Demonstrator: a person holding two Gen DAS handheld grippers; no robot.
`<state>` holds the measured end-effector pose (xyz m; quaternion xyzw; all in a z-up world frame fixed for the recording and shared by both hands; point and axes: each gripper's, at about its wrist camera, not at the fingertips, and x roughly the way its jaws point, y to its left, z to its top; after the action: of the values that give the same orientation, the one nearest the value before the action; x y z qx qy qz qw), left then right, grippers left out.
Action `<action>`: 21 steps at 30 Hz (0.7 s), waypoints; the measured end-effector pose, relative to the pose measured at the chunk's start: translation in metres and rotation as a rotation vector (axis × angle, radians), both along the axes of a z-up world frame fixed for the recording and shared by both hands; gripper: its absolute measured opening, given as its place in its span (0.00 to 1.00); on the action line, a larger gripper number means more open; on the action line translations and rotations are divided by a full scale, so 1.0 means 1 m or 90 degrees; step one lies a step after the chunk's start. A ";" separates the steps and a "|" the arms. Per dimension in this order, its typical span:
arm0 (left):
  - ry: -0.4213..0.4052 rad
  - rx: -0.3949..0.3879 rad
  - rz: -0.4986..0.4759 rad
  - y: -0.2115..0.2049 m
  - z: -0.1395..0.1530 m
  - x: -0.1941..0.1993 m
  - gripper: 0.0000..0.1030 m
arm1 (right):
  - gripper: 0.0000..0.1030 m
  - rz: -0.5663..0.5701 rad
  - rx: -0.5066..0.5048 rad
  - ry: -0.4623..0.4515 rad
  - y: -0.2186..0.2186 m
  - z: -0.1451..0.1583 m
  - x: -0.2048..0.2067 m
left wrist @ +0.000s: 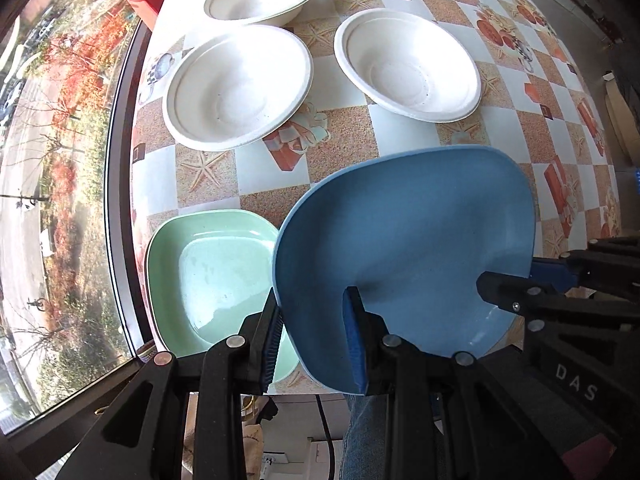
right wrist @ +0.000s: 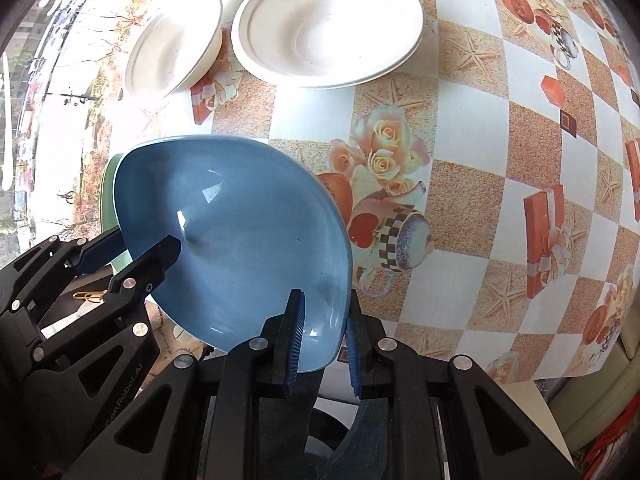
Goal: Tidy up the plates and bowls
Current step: 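Carry the blue plate with both tools onto the green plate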
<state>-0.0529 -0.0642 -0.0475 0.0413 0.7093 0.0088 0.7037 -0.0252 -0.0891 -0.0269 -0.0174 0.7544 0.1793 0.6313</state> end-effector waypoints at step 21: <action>-0.013 0.073 0.118 0.115 0.001 -0.012 0.41 | 0.21 0.142 0.061 0.067 0.117 -0.042 -0.003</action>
<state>-0.0644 0.0511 -0.0463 0.0159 0.7010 0.1149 0.7037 -0.0286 0.0280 -0.0685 -0.0620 0.7702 0.2850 0.5672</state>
